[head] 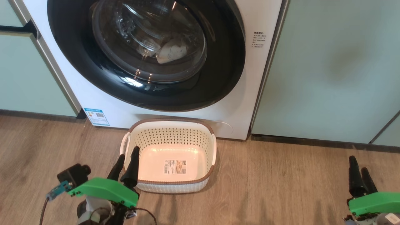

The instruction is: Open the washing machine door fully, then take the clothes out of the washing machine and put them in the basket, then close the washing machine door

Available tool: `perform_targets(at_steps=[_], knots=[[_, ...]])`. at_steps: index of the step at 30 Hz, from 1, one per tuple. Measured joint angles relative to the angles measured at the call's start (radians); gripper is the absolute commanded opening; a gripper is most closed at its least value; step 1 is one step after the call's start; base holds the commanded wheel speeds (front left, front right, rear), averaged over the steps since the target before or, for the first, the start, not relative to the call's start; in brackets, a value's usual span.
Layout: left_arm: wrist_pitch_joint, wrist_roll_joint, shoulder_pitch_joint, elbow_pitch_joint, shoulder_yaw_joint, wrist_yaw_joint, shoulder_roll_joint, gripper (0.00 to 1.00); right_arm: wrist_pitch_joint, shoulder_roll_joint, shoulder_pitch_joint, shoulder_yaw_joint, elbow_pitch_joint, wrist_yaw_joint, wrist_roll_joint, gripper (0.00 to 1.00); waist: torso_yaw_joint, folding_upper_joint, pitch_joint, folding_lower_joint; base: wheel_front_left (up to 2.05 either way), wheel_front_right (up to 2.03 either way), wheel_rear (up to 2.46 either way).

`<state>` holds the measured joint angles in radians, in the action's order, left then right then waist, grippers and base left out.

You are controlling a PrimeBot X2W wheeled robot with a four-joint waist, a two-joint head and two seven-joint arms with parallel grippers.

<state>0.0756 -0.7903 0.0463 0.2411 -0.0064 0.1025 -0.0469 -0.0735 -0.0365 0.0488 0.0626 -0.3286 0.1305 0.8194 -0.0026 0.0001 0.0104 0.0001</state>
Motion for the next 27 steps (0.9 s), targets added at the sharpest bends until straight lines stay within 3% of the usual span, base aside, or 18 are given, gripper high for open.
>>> perform_targets(at_steps=[27], knots=[[0.075, 0.362, 0.046, -0.002, -0.119, -0.053, -0.055, 1.00, -0.075, 0.003, 0.035, -0.029, -0.022, 0.000, -0.363, 1.00, -0.003, 0.0000, 0.003, 0.0000, 0.00, 0.00, 0.00]])
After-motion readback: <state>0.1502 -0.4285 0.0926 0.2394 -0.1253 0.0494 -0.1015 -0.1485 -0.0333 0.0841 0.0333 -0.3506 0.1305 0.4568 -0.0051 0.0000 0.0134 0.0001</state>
